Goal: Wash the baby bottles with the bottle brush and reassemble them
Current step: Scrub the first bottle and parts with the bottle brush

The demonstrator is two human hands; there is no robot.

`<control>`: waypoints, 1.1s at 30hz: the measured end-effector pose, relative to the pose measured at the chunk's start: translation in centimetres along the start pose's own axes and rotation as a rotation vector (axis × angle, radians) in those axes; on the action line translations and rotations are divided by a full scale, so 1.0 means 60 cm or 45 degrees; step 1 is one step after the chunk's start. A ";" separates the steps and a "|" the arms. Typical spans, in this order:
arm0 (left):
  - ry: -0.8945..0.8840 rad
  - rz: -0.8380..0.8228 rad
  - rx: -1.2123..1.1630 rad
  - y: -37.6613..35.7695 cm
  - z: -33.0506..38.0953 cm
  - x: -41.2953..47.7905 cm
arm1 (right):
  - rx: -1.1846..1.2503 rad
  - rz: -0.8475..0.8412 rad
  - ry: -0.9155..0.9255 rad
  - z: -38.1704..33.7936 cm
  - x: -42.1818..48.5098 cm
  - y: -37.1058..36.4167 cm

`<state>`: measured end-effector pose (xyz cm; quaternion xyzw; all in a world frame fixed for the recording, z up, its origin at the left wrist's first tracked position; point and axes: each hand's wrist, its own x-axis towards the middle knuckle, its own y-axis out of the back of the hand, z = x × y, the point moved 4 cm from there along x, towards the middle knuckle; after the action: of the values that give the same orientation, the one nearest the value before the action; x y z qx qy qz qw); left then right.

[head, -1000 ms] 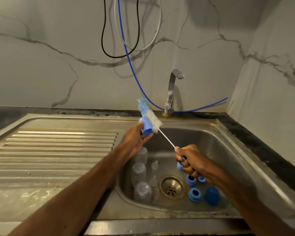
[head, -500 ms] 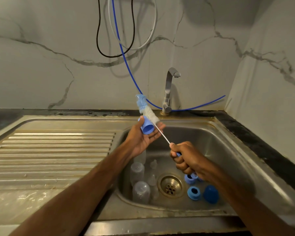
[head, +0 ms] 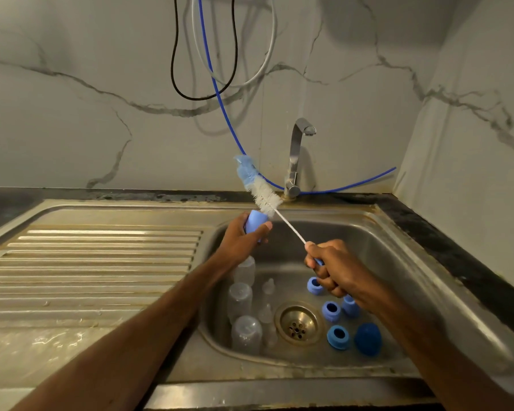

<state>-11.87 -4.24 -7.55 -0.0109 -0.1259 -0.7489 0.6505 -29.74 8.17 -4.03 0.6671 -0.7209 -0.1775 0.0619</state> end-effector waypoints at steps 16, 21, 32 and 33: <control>-0.208 -0.015 0.480 0.011 -0.004 0.003 | -0.118 -0.075 -0.018 0.004 -0.006 -0.006; -0.185 0.016 0.472 -0.007 -0.001 0.004 | -0.101 -0.071 -0.014 0.005 -0.004 -0.008; -0.115 0.072 0.163 0.021 -0.003 0.014 | -0.119 -0.055 0.103 0.004 -0.007 -0.007; -0.119 0.074 0.154 0.029 -0.003 0.012 | -0.131 -0.055 0.117 0.005 -0.010 -0.006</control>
<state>-10.25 -5.21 -7.28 -0.0101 -0.2006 -0.7195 0.6648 -29.42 8.77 -4.33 0.6860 -0.6925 -0.1849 0.1252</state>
